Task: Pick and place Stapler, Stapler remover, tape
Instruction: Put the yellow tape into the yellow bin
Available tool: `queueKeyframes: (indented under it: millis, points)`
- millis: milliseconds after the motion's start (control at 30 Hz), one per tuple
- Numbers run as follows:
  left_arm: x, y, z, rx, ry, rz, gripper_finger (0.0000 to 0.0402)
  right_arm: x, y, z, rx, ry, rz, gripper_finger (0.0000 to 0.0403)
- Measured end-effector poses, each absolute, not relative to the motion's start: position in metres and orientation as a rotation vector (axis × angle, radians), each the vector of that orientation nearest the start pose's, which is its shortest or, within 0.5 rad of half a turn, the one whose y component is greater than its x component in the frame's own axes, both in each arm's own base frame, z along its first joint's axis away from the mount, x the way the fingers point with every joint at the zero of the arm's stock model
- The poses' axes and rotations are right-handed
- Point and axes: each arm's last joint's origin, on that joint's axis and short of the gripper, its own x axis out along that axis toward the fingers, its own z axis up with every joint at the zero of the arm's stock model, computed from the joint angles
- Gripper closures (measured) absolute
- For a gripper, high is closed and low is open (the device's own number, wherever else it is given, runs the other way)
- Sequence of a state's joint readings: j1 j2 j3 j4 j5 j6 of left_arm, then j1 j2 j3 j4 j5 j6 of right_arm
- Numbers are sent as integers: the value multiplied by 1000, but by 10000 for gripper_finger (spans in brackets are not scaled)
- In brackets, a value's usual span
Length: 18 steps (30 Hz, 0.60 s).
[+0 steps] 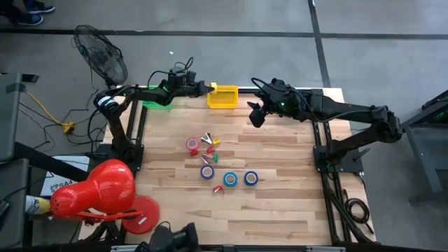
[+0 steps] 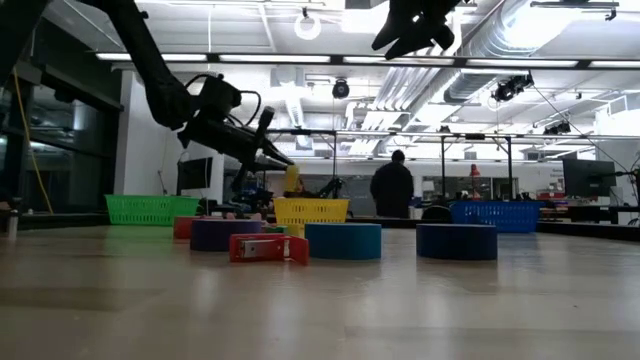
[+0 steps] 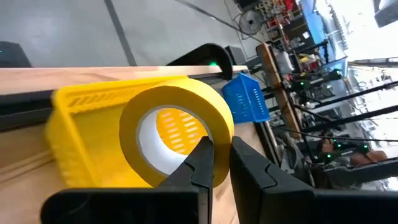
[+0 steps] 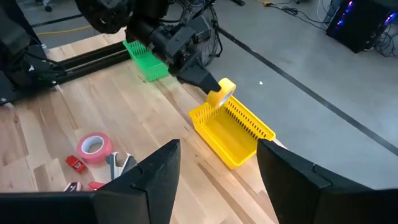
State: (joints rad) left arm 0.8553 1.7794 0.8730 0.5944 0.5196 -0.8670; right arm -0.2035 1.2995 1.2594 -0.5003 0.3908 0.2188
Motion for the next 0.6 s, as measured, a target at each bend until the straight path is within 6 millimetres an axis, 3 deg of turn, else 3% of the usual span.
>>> queueKeyframes:
  millis: [233,600]
  points:
    - [241,268,171,-1065,119,455,376,269,-67,359,135,485,-641,198]
    - [246,268,159,-1077,146,405,376,269,-67,359,119,492,-654,198]
